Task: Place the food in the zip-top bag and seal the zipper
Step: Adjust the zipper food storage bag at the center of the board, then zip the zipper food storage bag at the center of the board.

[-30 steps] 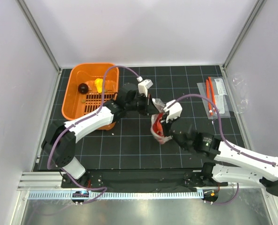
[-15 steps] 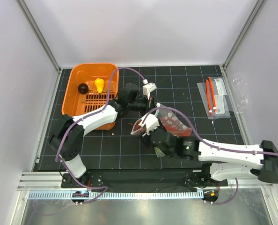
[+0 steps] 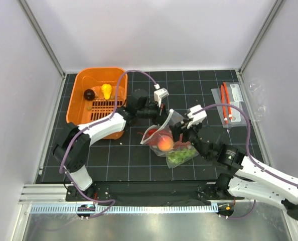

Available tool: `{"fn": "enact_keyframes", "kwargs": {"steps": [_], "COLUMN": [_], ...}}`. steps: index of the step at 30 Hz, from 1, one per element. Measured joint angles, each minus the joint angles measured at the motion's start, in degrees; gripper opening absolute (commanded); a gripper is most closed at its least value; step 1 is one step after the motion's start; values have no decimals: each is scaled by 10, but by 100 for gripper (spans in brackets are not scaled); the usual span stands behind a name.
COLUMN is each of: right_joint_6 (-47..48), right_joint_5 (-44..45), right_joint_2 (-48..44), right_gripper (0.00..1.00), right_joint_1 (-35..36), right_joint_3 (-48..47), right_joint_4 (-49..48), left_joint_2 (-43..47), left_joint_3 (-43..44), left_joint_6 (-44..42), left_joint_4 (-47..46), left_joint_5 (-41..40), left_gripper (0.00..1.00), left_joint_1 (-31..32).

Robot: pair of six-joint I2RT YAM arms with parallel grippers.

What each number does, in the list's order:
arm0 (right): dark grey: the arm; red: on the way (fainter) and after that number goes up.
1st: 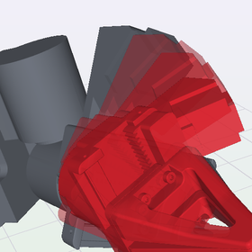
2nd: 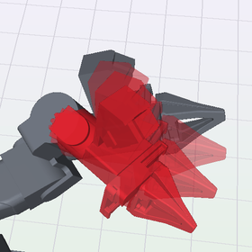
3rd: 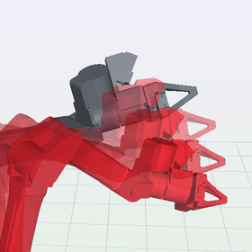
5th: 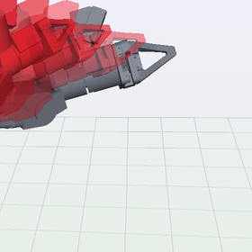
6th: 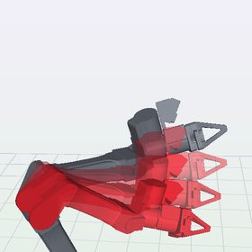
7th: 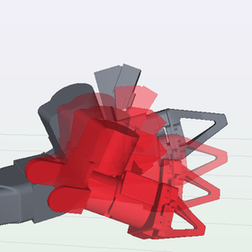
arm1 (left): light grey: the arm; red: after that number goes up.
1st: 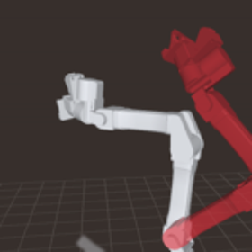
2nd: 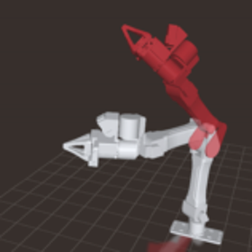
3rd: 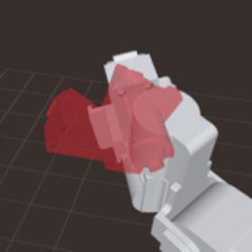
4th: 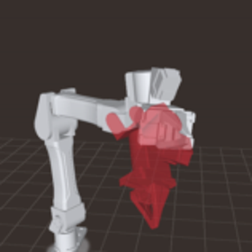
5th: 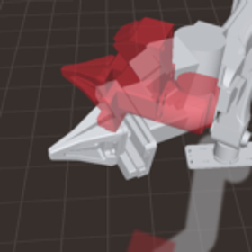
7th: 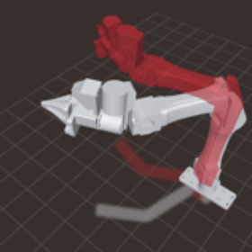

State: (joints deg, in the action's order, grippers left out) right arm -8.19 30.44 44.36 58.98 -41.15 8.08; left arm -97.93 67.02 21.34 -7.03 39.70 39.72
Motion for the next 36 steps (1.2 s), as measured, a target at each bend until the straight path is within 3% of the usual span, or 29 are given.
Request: {"fn": "enact_keyframes", "kwargs": {"steps": [4, 10, 17, 23, 27, 36], "right_joint_6": [-19, -44, -91, -121, -131, -146], "right_joint_5": [-61, -178, -402, -531, -586, -622], "right_joint_2": [-16, -7, 71, 108, 113, 119], "right_gripper": [73, 77, 77, 77, 69, 56], "right_joint_1": [-95, -197, -349, -379, -379, -379], "right_joint_3": [21, 24, 18, 30, 36, 67], "right_joint_4": [-3, -26, -74, -134, -176, -220], "left_joint_2": [5, 7, 39, 80, 88, 93], "left_joint_3": [-24, -45, -77, -104, -107, -114], "left_joint_6": [-13, -35, -80, -103, -111, -116], "left_joint_4": [-29, -62, -76, -90, -100, -103], "left_joint_5": [-2, 6, 8, 7, 9, 9], "left_gripper": [5, 3, 0, 0, 0, 0], "left_joint_1": [0, 0, 0, 1, 6, 8]}}
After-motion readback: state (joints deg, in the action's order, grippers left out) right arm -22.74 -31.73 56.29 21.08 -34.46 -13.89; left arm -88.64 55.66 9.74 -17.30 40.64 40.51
